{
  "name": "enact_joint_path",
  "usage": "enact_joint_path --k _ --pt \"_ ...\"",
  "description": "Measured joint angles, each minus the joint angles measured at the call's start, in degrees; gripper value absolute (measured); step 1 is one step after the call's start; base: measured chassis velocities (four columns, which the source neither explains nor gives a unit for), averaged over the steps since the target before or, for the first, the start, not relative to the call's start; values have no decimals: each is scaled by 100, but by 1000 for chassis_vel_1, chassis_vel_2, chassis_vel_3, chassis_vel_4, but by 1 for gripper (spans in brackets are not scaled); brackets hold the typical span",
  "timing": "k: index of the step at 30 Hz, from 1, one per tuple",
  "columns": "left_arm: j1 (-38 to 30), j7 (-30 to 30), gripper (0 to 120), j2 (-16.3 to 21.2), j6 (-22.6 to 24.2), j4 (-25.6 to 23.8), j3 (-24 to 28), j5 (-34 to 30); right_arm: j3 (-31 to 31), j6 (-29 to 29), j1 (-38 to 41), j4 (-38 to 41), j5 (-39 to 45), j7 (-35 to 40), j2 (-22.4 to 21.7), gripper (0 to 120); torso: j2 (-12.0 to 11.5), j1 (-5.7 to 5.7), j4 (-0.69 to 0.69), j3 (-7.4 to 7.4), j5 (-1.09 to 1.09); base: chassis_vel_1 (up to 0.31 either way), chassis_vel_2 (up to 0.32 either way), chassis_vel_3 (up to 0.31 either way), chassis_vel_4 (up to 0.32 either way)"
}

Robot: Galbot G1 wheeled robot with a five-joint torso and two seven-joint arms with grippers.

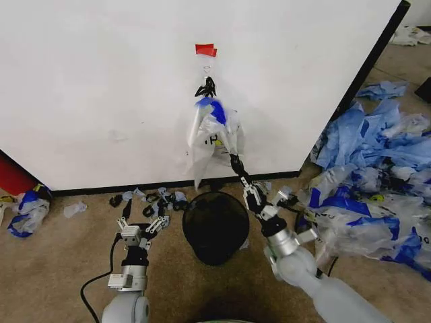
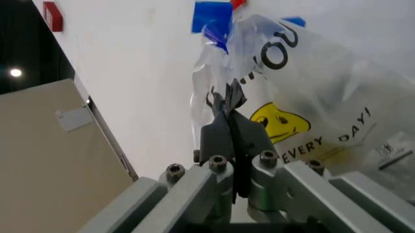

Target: Pick up the garbage bag from the wall and place it over the trash bin.

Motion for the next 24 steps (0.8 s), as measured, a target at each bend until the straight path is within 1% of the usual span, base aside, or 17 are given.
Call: enact_joint_path --k 2,6,9,13,16,19,24 --pt "1 0 98 0 6 -12 5 -15 62 15 -92 69 -33 7 -33 0 0 0 0 0 0 0 0 0 0" --pt "12 -1 98 0 16 -34 45 -76 336 82 -613 370 -207 -31 -161 0 0 0 -1 0 -1 0 0 0 0" --pt "32 -1 98 -1 18 -39 81 -132 408 176 -868 481 -344 -84 -196 0 0 0 -1 0 -1 0 0 0 0" --pt "113 0 98 -1 9 -100 46 -165 396 235 -1008 576 -450 -105 -221 0 0 0 -1 0 -1 0 0 0 0" --pt "185 -3 98 11 -10 -175 5 -198 391 287 -1123 653 -555 -119 -242 0 0 0 2 0 -1 0 0 0 0" --pt "209 -2 98 53 -11 -217 -6 -226 439 316 -1261 730 -611 -120 -259 0 0 0 -1 0 -2 0 0 0 0" --pt "295 -13 98 147 -11 -337 -80 -284 517 402 -1538 858 -761 -167 -293 0 0 0 -1 0 -2 0 0 0 0"
